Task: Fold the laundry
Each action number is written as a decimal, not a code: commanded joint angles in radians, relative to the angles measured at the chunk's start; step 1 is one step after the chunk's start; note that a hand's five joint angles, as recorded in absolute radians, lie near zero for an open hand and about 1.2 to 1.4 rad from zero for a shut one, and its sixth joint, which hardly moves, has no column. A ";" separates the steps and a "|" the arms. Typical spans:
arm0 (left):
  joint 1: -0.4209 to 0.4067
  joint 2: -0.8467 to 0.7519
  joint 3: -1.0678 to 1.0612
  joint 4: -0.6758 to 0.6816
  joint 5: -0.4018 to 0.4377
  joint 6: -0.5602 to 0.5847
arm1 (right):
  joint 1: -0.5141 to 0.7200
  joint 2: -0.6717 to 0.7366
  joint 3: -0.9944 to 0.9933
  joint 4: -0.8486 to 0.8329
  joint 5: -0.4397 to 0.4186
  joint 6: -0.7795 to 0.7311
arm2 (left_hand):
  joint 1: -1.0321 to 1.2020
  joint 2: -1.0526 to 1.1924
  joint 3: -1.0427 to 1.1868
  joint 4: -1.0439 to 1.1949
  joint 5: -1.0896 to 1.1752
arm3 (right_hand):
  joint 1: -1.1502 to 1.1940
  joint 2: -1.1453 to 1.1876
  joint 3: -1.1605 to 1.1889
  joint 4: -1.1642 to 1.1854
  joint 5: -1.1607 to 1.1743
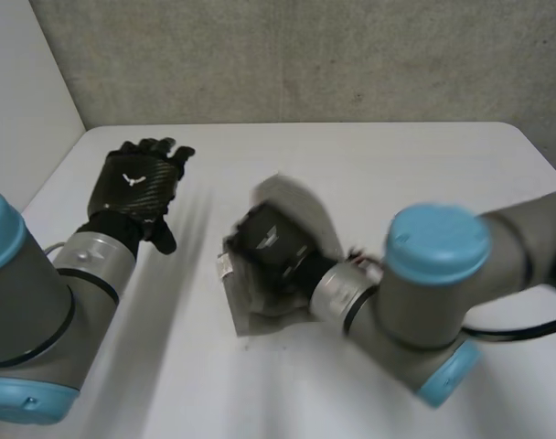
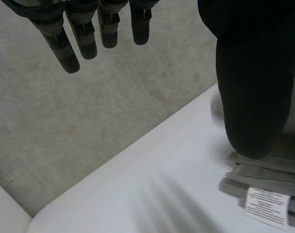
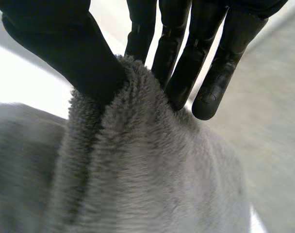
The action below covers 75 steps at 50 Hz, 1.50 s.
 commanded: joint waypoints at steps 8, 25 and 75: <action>-0.041 -0.072 0.114 0.000 0.001 -0.081 | -0.064 -0.095 0.043 0.019 0.220 0.263 | 0.041 0.052 0.043 0.044 0.019 | -0.769 -0.997 -1.012 -1.017 -0.991; -0.175 -0.425 0.377 -0.236 -0.035 -0.363 | -0.276 0.061 -0.251 0.375 -0.079 0.809 | 0.085 0.096 0.087 0.088 0.063 | -0.769 -0.997 -1.012 -1.017 -0.991; 0.117 0.170 0.538 -0.590 0.204 -0.322 | -0.379 -0.414 -0.327 0.565 0.369 0.336 | 0.029 0.040 0.031 0.032 0.008 | -0.769 -0.997 -1.012 -1.017 -0.991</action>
